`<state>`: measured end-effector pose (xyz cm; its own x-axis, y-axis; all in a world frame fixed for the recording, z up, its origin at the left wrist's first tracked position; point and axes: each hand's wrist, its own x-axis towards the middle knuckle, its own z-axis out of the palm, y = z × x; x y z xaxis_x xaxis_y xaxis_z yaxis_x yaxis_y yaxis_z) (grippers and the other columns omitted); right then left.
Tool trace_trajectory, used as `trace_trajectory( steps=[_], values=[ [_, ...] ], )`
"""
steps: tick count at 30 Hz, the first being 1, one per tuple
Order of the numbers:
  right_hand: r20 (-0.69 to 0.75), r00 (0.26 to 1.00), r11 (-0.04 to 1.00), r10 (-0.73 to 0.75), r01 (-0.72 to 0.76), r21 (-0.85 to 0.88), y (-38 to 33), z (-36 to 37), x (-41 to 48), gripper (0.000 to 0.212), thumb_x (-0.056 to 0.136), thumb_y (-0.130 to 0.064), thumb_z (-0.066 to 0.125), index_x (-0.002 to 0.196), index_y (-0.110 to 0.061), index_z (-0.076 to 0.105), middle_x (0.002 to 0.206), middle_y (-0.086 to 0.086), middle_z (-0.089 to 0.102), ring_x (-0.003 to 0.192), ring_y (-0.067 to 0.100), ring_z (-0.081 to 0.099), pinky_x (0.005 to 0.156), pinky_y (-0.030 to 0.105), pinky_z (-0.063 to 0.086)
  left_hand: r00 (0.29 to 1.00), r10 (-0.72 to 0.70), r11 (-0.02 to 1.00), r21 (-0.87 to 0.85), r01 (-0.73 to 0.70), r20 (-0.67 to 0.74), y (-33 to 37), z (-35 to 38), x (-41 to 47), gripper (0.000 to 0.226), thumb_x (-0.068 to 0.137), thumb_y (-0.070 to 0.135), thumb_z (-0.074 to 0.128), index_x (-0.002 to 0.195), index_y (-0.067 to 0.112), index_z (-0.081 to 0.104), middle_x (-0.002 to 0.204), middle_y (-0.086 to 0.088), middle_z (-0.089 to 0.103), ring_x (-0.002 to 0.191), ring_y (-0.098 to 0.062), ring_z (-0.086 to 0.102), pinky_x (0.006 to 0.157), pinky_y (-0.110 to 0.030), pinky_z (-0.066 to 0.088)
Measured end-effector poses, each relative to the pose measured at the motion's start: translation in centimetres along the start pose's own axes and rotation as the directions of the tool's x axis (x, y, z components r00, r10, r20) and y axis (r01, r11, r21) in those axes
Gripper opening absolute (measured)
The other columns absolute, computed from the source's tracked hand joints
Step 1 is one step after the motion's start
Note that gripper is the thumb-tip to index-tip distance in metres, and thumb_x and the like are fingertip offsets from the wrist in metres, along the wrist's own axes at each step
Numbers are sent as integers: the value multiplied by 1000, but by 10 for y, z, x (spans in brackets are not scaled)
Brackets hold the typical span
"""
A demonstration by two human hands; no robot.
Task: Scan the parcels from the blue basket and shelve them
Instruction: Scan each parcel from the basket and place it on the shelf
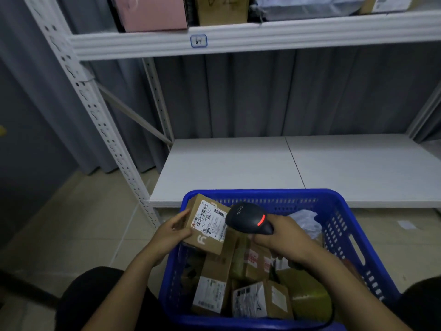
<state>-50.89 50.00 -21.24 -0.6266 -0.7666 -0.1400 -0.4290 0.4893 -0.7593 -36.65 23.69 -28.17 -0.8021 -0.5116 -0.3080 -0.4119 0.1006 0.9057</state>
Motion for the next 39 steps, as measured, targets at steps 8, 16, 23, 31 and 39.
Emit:
trace_trajectory(
  steps=[8,16,23,31,39],
  values=[
    [-220,974,978,-55,97,186,-52,-38,15,11,85,-24,71,87,-19,61,61,0,65,43,5,57,44,18,44,963,182,959,-178,-218,-198,96,-12,-29,42,92,26,61,130,38,49,113,3,69,97,-13,69,82,-31,56],
    [-305,935,817,-181,315,484,-135,-78,22,13,87,-14,69,99,-12,63,70,10,70,54,22,64,51,32,50,931,284,884,-313,-347,-229,210,-29,-67,29,96,37,52,122,25,60,106,-2,73,102,-22,68,89,-44,56],
    [-441,858,737,-263,474,482,-210,-123,21,15,86,-19,71,92,-7,64,59,18,67,48,23,60,50,30,48,745,608,789,97,-607,-274,296,-51,-91,78,89,35,66,147,50,16,120,22,51,114,-7,56,100,-37,49],
    [-474,813,595,-338,575,562,-287,-177,46,9,89,-14,67,94,-10,60,53,-5,61,47,22,61,43,25,45,604,673,698,94,-710,-427,371,-105,-74,63,85,19,72,133,40,37,125,4,56,107,-18,60,89,-45,56],
    [-540,799,674,-263,553,489,-287,-214,86,12,87,-18,68,95,-9,63,95,19,70,53,22,61,46,28,46,649,638,755,170,-634,-415,428,-157,8,64,84,18,74,134,36,38,125,-2,56,106,-23,61,86,-48,57]
  ],
)
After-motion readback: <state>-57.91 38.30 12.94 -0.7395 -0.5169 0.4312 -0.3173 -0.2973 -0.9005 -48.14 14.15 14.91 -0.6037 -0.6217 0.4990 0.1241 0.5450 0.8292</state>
